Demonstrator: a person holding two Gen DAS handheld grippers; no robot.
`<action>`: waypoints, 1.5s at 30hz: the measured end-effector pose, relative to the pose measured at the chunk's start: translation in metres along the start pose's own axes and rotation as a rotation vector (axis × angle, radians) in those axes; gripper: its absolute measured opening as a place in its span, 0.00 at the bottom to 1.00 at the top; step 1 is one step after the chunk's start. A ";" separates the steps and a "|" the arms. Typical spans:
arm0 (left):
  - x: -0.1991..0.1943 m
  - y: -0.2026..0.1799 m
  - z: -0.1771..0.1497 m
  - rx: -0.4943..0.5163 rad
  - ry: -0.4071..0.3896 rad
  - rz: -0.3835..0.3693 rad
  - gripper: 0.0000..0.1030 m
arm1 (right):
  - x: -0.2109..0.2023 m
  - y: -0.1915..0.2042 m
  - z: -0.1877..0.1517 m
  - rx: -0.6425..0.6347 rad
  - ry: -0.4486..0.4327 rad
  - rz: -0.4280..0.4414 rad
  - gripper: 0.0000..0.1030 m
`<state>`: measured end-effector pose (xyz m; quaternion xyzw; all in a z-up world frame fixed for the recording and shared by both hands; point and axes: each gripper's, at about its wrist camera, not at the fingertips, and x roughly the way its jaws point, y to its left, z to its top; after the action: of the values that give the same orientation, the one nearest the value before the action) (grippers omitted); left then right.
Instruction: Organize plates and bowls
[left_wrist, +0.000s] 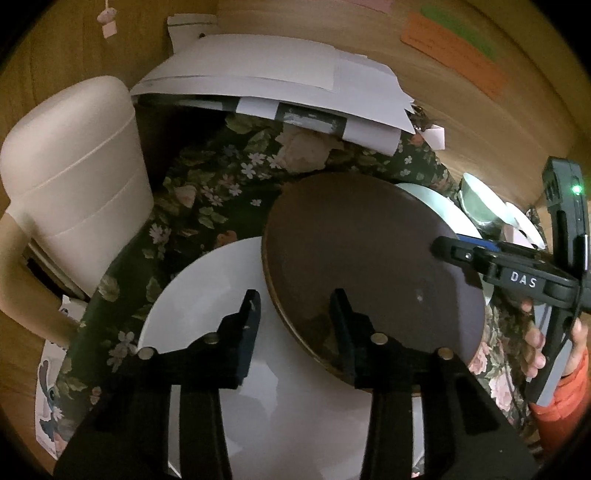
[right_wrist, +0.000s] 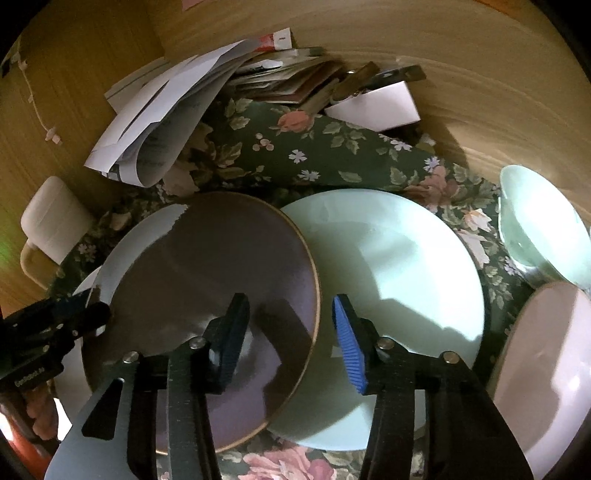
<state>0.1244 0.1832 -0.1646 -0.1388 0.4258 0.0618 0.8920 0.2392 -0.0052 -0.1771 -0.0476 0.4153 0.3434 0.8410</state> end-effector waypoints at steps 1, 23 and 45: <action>0.001 0.000 0.000 -0.001 0.004 -0.002 0.34 | 0.002 0.000 0.002 0.001 0.004 0.007 0.36; -0.001 -0.004 0.000 -0.023 -0.005 -0.050 0.31 | -0.001 -0.003 -0.009 0.009 -0.002 0.030 0.31; -0.040 -0.029 -0.020 -0.015 -0.081 -0.094 0.31 | -0.068 -0.004 -0.045 0.020 -0.101 -0.006 0.30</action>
<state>0.0905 0.1503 -0.1395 -0.1629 0.3820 0.0289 0.9093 0.1830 -0.0620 -0.1575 -0.0230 0.3755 0.3385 0.8625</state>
